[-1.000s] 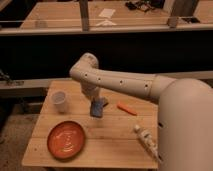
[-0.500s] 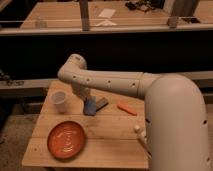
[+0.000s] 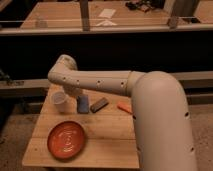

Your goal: Place the white sponge in the ceramic cup

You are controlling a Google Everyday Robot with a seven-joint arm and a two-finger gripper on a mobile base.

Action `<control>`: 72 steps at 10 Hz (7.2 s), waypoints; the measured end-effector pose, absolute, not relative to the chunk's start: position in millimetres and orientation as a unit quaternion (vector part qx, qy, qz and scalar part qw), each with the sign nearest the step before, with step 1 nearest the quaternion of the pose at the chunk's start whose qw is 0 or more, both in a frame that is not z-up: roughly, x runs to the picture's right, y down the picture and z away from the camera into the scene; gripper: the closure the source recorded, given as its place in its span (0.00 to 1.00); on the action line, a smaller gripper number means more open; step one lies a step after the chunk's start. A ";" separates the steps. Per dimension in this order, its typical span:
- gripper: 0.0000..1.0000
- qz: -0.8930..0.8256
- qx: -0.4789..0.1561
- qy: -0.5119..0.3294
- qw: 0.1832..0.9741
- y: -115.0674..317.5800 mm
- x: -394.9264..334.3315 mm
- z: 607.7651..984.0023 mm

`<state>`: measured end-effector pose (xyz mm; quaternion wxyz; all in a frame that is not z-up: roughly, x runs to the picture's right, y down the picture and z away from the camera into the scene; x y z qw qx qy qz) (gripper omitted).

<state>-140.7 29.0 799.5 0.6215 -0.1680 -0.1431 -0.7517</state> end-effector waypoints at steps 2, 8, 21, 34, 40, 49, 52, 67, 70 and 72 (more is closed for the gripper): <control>0.97 -0.757 -0.158 -0.141 0.618 23.9 -150.0 801.9; 0.97 -0.774 -0.130 -0.134 0.606 14.5 -177.0 803.8; 0.97 -0.794 -0.094 -0.143 0.583 12.1 -208.9 804.1; 0.97 -0.800 -0.072 -0.164 0.572 11.7 -213.8 803.6; 0.97 -0.802 -0.056 -0.173 0.568 10.1 -215.6 802.7; 0.69 -0.806 -0.032 -0.185 0.561 6.7 -218.9 801.6; 0.67 -0.807 -0.025 -0.188 0.559 5.6 -220.2 801.5; 0.67 -0.815 0.012 -0.207 0.542 6.7 -234.9 797.0; 0.67 -0.815 0.018 -0.211 0.539 7.2 -236.5 795.8; 0.61 -0.816 0.023 -0.215 0.536 7.9 -239.0 794.7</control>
